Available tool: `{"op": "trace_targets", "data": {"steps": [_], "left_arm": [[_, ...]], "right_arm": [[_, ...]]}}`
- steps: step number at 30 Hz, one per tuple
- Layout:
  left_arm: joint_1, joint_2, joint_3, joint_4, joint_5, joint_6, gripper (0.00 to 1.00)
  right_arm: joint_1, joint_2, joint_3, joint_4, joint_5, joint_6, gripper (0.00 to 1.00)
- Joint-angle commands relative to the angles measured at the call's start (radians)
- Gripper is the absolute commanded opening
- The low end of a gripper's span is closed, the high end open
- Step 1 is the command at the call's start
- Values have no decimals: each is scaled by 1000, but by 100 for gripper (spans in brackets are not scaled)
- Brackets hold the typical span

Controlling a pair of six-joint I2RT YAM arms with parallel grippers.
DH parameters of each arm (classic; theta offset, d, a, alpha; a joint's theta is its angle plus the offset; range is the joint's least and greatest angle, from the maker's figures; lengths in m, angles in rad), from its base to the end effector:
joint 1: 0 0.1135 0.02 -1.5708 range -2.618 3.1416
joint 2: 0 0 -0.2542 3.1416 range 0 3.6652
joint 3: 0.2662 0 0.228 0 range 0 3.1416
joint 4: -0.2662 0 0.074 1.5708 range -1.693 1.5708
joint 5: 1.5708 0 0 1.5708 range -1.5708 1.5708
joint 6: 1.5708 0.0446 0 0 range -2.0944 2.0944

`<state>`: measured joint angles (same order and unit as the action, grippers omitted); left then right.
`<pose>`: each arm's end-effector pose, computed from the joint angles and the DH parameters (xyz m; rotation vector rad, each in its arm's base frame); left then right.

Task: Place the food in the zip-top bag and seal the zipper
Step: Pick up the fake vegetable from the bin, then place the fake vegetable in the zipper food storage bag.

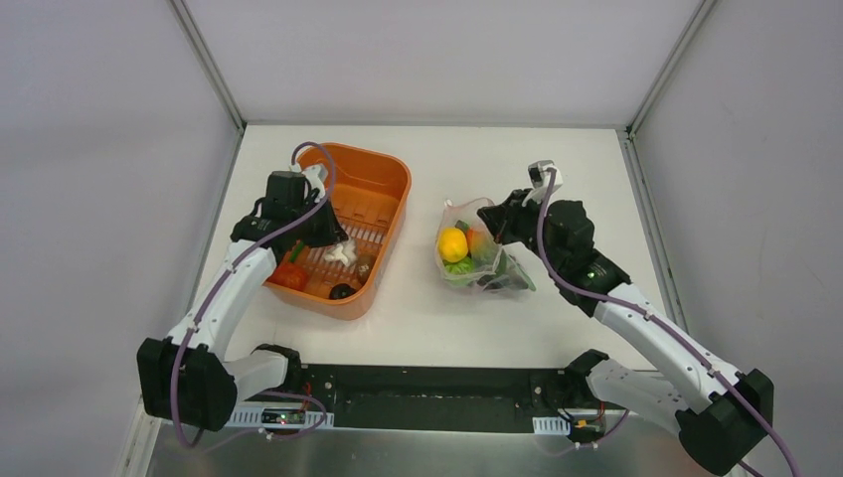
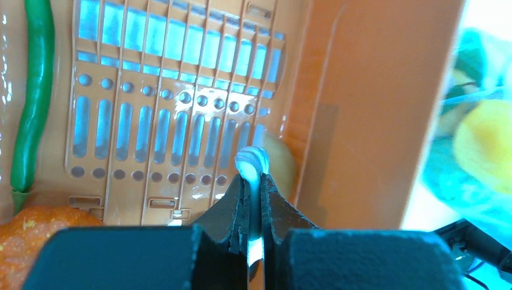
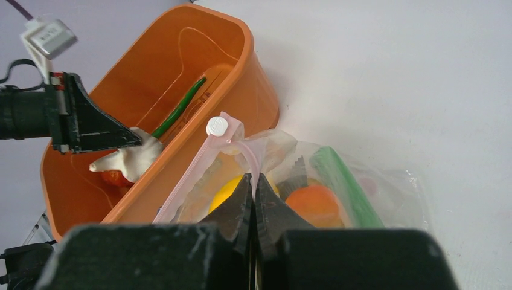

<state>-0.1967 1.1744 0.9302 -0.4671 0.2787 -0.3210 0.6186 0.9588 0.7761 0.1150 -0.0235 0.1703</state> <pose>0.2313 -0.0586 0.2767 0.0048 2.3183 -0.5851 0.1782 0.1281 0.3326 -0.3903 1.6291 0.6198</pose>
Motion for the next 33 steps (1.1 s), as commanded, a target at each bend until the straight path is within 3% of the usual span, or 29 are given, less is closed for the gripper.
{"op": "trace_targets", "data": {"steps": [1, 11, 18, 21, 30, 33], "left_arm": [[-11, -121, 49, 50, 58, -79, 0], [-256, -266, 125, 231, 36, -199, 0], [-368, -294, 72, 377, 26, -262, 0], [-455, -260, 63, 484, 15, -262, 0], [-684, -66, 208, 600, -123, -174, 0], [-711, 14, 256, 544, -188, -155, 0]], "right_arm": [[-3, -36, 58, -5, -3, 24, 0], [4, -59, 80, 24, 16, 127, 0], [9, -37, 62, 81, 76, 194, 0], [13, -48, 27, 119, 77, 224, 0], [56, -93, -41, 138, 90, 246, 0], [70, -120, -37, 134, 94, 249, 0]]}}
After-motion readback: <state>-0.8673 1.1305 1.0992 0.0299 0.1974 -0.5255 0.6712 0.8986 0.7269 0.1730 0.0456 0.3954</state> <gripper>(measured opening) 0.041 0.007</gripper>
